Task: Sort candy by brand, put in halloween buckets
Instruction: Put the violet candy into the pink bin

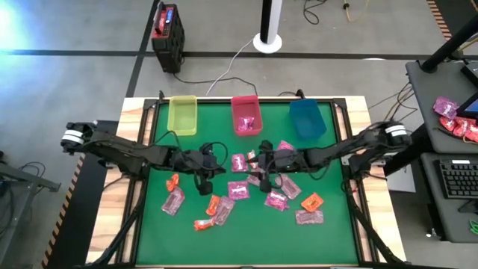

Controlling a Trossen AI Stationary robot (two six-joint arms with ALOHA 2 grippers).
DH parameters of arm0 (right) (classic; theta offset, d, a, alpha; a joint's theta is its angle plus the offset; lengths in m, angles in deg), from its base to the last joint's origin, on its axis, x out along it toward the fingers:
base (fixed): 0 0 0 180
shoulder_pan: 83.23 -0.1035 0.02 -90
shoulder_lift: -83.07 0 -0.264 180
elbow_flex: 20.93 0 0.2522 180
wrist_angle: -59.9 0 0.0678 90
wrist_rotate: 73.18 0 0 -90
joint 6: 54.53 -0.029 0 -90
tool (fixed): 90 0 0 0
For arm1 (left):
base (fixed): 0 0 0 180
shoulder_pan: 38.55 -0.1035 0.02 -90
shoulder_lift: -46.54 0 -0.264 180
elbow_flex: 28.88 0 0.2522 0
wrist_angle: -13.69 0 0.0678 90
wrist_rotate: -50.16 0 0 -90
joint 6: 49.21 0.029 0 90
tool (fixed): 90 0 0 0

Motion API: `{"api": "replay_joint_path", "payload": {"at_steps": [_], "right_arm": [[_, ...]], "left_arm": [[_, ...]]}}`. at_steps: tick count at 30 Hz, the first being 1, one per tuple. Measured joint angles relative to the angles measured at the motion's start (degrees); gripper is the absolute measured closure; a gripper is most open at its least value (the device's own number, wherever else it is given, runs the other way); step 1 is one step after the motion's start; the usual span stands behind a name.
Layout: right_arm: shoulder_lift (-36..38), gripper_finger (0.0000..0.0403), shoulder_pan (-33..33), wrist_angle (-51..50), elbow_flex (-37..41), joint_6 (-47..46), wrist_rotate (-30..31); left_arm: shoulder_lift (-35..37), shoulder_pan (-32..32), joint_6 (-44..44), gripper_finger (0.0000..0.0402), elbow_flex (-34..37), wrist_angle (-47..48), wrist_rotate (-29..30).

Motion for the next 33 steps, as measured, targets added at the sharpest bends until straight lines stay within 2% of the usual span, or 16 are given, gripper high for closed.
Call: {"api": "replay_joint_path", "payload": {"at_steps": [7, 12, 18, 23, 33], "right_arm": [[-6.91, 0.0215, -1.01, -5.54, -4.28, -1.66, -5.45], [-13.41, 0.021, -2.31, -5.49, -7.1, -2.64, -5.72], [-19.61, 0.0202, -2.56, -5.97, -10.4, -5.19, -5.66], [-23.03, 0.0202, -2.54, -8.11, -13.73, -6.05, -5.23], [-28.4, 0.0209, -2.4, -11.77, -18.81, -6.93, -5.3]], "left_arm": [[-3.29, 0.17, 0.25, 0.0402, -0.02, 0.86, -2.92], [-2.09, 0.24, 0.47, 0.0401, -0.02, -0.12, -2.88], [3.93, 2.36, 1.87, 0.0401, -0.02, -0.64, 0.65], [8.64, 5.77, 3.77, 0.0401, -0.04, -1.98, 1.28], [10.74, 12.68, 6.72, 0.0401, 0.53, -5.15, 10.03]]}}
